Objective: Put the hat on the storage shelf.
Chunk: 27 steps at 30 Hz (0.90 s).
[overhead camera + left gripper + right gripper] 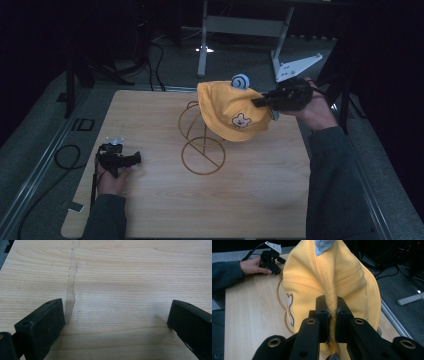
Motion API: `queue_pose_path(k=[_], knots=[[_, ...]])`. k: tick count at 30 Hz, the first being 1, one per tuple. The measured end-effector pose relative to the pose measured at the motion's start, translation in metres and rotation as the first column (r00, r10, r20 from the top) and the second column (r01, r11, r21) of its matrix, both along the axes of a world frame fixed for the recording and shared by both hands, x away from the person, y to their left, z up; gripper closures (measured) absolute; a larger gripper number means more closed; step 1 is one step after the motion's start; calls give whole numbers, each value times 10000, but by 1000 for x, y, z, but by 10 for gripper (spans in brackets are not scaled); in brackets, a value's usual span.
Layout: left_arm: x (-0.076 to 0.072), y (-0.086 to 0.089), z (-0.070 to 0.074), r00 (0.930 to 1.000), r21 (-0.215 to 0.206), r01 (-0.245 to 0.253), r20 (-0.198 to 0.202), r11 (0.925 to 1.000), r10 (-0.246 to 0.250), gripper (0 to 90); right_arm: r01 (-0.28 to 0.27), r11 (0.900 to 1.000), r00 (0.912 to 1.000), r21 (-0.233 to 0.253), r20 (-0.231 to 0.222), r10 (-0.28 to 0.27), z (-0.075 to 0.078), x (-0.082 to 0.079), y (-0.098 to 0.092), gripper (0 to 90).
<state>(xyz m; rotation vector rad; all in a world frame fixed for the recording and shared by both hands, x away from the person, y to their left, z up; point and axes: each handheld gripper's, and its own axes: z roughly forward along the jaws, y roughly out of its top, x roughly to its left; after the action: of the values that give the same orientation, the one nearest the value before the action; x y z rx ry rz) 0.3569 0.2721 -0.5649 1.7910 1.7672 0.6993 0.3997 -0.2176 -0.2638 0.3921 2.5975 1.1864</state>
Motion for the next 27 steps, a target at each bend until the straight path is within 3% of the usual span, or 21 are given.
queue_pose_path(k=[18, 27], knots=[[0, 0, 0, 10000, 4, 4, -2, 10000, -4, 13, 25, 9998, 10000, -189, 56, -24, -1, 8, 35, 837], [0, 0, 0, 10000, 2, 7, -10, 10000, -7, 13, -40, 9994, 10000, -336, 39, 41, -8, 15, 69, 831]])
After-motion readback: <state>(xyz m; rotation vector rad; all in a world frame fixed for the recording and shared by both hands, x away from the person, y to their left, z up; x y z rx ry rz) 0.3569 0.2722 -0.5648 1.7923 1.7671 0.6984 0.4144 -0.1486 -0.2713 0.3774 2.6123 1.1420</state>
